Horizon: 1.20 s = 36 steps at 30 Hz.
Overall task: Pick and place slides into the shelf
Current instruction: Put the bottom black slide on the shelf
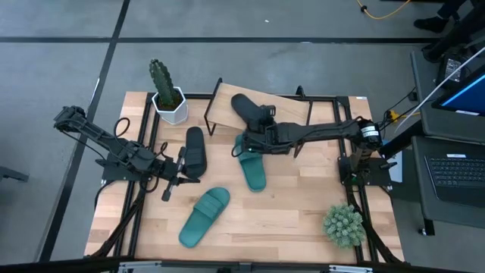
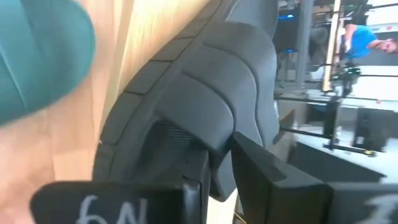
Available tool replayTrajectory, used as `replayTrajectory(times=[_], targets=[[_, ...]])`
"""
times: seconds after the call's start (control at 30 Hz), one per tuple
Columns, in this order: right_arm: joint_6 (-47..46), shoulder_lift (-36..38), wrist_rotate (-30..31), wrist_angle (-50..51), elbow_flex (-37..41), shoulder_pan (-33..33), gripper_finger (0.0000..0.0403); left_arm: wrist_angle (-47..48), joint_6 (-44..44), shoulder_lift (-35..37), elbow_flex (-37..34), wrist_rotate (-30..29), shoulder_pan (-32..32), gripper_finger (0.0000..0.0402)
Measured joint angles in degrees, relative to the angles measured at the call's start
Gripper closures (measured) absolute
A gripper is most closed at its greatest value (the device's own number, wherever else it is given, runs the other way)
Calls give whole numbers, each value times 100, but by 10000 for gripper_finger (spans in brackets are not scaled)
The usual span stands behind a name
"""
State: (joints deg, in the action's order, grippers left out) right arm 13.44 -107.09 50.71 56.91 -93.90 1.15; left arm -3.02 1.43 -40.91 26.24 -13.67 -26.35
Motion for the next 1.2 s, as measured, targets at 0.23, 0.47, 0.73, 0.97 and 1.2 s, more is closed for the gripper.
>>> replayTrajectory(times=[0.23, 0.47, 0.73, 0.97, 1.2], targets=[[-98, 0, -462, -12, -580, 20, 340, 1, 0, 0, 0, 0, 0, 401], [-103, 0, -560, -11, -761, 20, 340, 2, 2, 0, 0, 0, 0, 401], [-86, -7, -1184, -118, -700, 22, 340, 6, -127, 0, 0, 0, 0, 401], [-102, -7, -1585, -265, -698, 20, 307, 4, -131, 0, 0, 2, -2, 401], [-16, -7, -1618, -712, -698, -38, 255, 4, -140, 1, 0, 4, -2, 401]])
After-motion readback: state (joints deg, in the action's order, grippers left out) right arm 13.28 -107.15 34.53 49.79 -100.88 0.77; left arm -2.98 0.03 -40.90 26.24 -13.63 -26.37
